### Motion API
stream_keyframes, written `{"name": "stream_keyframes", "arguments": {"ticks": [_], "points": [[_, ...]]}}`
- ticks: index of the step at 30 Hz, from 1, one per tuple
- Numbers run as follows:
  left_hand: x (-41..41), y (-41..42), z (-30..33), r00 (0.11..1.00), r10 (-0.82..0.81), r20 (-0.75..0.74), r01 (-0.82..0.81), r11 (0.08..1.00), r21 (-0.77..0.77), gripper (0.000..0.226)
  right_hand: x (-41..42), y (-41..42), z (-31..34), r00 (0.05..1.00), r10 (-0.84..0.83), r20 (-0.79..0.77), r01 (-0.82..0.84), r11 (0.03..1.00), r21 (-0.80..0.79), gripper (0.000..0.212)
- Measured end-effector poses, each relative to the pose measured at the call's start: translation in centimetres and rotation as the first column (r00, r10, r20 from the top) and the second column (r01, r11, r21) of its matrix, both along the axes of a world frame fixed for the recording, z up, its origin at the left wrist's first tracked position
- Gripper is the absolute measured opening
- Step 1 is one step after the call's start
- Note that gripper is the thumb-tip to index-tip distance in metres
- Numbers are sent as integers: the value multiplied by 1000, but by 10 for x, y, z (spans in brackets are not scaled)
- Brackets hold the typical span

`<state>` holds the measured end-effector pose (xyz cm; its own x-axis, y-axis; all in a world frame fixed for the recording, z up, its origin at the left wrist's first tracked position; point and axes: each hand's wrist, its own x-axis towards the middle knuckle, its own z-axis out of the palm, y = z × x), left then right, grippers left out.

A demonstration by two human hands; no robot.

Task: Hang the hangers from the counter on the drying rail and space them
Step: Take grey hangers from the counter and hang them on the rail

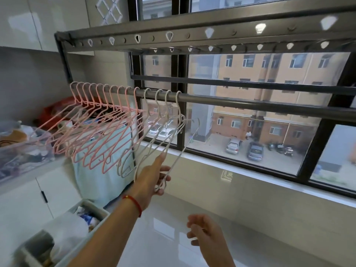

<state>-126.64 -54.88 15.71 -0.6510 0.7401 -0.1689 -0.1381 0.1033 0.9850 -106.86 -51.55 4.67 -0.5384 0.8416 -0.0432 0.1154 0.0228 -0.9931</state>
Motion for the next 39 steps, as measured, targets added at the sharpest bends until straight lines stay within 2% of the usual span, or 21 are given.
{"name": "stream_keyframes", "arguments": {"ticks": [3, 5, 7, 9, 10, 12, 14, 16, 18, 20, 24, 27, 32, 39], "points": [[0, -3, -3, 1000, -28, -11, 29, 999, 15, 61, 3, -3, -2, 1000, -13, 14, 13, 1000, 0, 19], [2, -6, -7, 996, -26, -90, 27, 1000, 5, 57, 5, -3, -3, 999, -40, 17, 40, 999, 4, 20], [5, -11, -16, 983, -1, -182, 1, 1000, -2, 48, 11, -5, -6, 997, -73, 24, 73, 997, -4, 20], [10, -19, -27, 981, 11, -194, -2, 999, 42, 33, 21, -8, -11, 993, -109, 35, 110, 994, -14, 20], [13, -24, -36, 988, 5, -157, 6, 998, 66, 35, 28, -11, -15, 990, -131, 43, 132, 991, -16, 20], [18, -34, -59, 995, -11, -103, 18, 997, 75, 56, 44, -18, -24, 983, -174, 63, 176, 984, -21, 20], [27, -42, -88, 998, -38, -51, 39, 999, 23, 73, 61, -25, -34, 973, -213, 85, 216, 976, -33, 22], [47, -48, -116, 996, -85, 17, 86, 994, -65, 77, 80, -31, -41, 967, -237, 95, 243, 969, -52, 22], [78, -51, -133, 987, -146, 73, 153, 981, -117, 56, 101, -35, -46, 961, -260, 93, 267, 961, -74, 22], [113, -51, -142, 979, -196, 59, 203, 968, -146, 39, 125, -35, -46, 952, -294, 80, 302, 947, -108, 20], [201, -37, -140, 954, -298, -26, 291, 945, -147, 23, 188, -28, -41, 936, -352, 31, 352, 924, -150, 19], [289, -14, -134, 918, -385, -91, 368, 916, -162, 15, 264, -20, -40, 908, -419, -13, 412, 898, -155, 18], [461, 25, -128, 806, -566, -174, 539, 823, -180, 13, 425, -9, -48, 788, -616, -8, 605, 776, -176, 14], [649, 65, -116, 563, -789, -248, 760, 612, -220, 12, 621, -9, -49, 487, -872, -46, 849, 485, -211, 17]]}}
